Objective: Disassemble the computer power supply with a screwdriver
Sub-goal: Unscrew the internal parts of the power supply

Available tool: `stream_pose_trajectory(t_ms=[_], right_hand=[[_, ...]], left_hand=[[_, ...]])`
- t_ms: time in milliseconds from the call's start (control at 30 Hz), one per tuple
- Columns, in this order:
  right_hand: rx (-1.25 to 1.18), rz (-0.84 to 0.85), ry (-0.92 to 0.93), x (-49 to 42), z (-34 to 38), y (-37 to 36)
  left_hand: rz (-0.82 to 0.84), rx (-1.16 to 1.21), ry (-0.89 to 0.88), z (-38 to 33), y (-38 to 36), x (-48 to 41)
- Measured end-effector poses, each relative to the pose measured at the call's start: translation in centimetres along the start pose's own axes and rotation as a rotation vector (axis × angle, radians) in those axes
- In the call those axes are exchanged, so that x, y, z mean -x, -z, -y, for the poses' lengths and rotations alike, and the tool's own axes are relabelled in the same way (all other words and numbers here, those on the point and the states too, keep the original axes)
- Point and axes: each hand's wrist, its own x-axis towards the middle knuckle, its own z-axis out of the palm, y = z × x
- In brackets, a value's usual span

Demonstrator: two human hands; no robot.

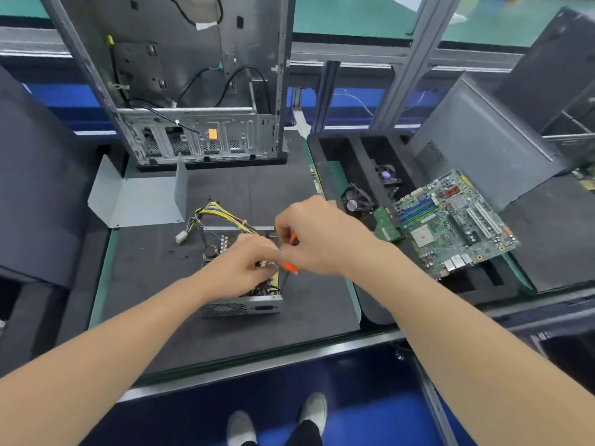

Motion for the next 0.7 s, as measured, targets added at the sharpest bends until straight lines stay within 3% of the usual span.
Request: stream_pose_trajectory(t_ms=[333,700], right_hand=[[-0.024,-0.020,0.064,-0.4,-1.2,-1.5],[-0.008,-0.002,0.059,-1.1,-1.2,-1.4]], left_hand=[[-0.064,-0.110,0.030,0.5,-1.0,-0.4],[0.102,-0.151,0.167,0.1,-1.0,-0.4]])
